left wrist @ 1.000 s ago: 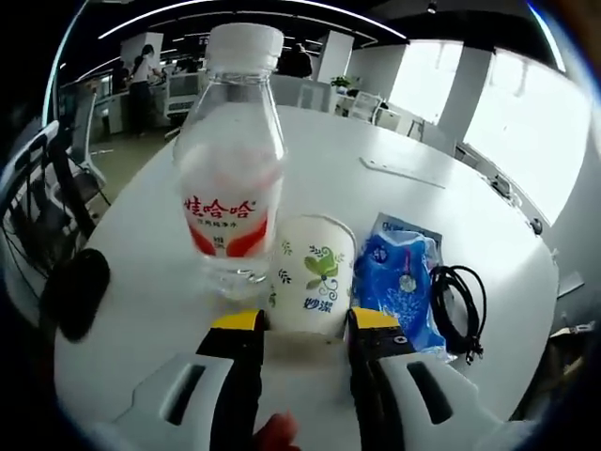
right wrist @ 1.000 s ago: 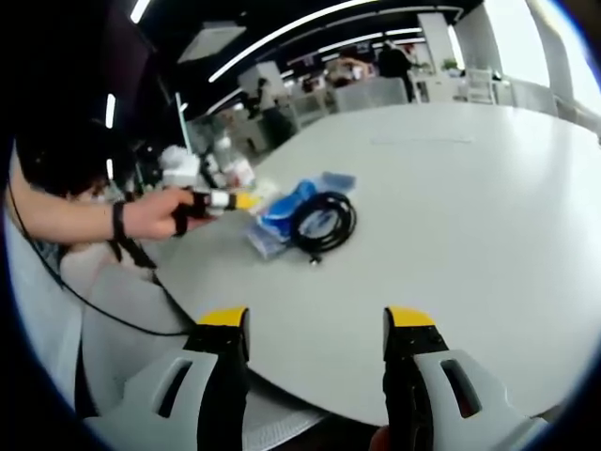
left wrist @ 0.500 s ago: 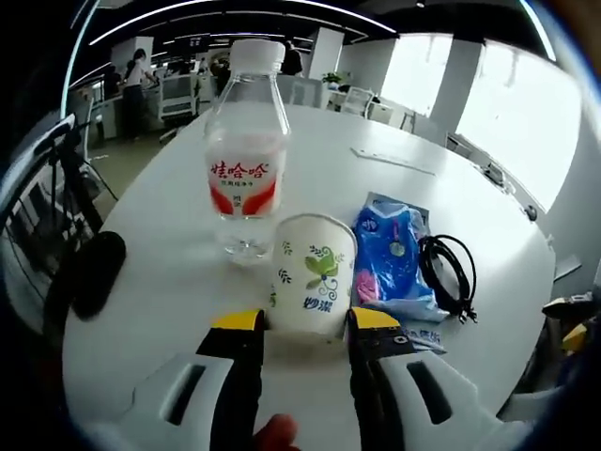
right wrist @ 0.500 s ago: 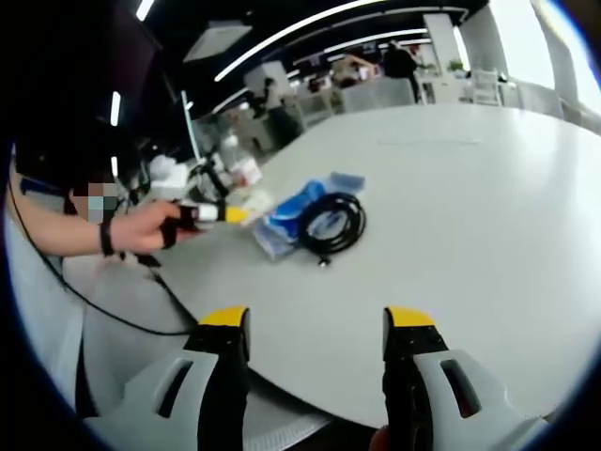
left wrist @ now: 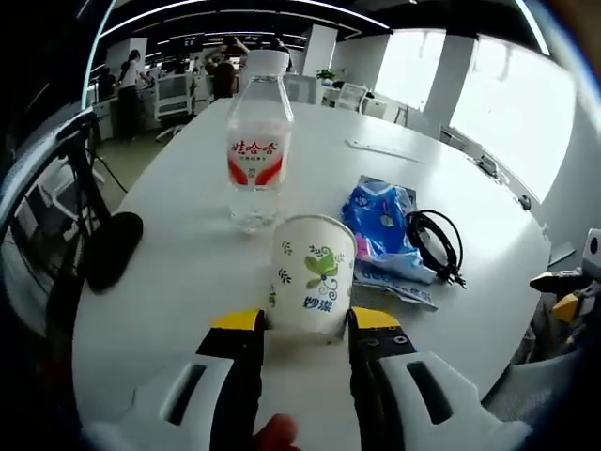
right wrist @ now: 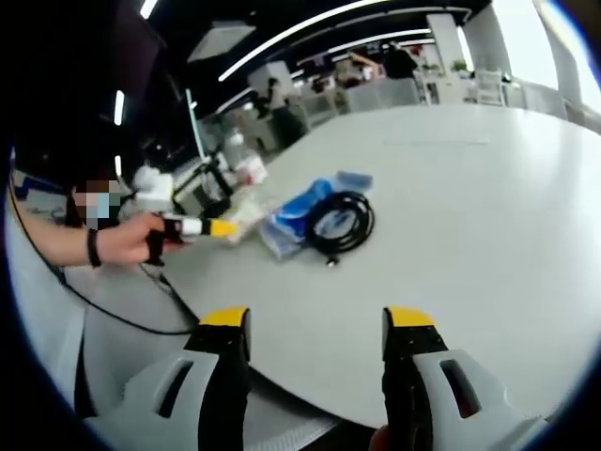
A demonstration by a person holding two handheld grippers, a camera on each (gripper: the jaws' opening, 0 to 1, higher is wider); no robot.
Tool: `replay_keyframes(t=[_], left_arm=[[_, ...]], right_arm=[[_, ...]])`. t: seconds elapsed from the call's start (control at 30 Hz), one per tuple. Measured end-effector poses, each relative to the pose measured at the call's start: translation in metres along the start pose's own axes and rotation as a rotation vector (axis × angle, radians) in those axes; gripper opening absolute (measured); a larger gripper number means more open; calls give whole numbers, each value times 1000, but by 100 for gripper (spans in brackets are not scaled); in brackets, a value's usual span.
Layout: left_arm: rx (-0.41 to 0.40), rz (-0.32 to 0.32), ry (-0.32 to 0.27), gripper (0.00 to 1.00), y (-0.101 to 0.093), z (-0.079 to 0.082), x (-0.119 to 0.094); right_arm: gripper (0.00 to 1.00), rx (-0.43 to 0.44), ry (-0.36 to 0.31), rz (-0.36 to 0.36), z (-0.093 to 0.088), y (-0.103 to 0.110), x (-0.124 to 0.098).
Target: Arrange the tabletop items into an orderly group along one side of the table until the central work area is clear of visible clutter.
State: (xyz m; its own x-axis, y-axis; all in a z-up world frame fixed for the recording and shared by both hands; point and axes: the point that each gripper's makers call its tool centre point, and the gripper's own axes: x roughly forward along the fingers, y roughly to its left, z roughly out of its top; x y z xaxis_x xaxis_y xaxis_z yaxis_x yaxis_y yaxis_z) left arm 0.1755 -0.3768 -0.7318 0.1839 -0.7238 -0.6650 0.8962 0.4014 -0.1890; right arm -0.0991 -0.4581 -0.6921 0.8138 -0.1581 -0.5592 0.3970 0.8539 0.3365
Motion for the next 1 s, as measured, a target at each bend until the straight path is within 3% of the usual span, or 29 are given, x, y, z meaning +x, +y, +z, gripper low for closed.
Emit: replay_keyframes(t=[0.33, 0.5, 0.57, 0.67, 0.87, 1.0], left_arm=[[-42, -5, 20, 34, 5, -16, -15], [-7, -12, 39, 33, 1, -23, -22], [0, -27, 82, 34, -1, -30, -22], [-12, -20, 97, 39, 3, -33, -23], [-9, -21, 91, 45, 5, -22, -24], [-6, -30, 111, 50, 10, -18, -14]], right_arm=[[55, -14, 14, 19, -1, 10, 9], [55, -24, 13, 26, 0, 12, 11], [55, -28, 14, 26, 1, 12, 11], [55, -19, 10, 24, 0, 11, 11], [55, -14, -8, 15, 3, 8, 8], [55, -2, -26, 6, 5, 5, 4]])
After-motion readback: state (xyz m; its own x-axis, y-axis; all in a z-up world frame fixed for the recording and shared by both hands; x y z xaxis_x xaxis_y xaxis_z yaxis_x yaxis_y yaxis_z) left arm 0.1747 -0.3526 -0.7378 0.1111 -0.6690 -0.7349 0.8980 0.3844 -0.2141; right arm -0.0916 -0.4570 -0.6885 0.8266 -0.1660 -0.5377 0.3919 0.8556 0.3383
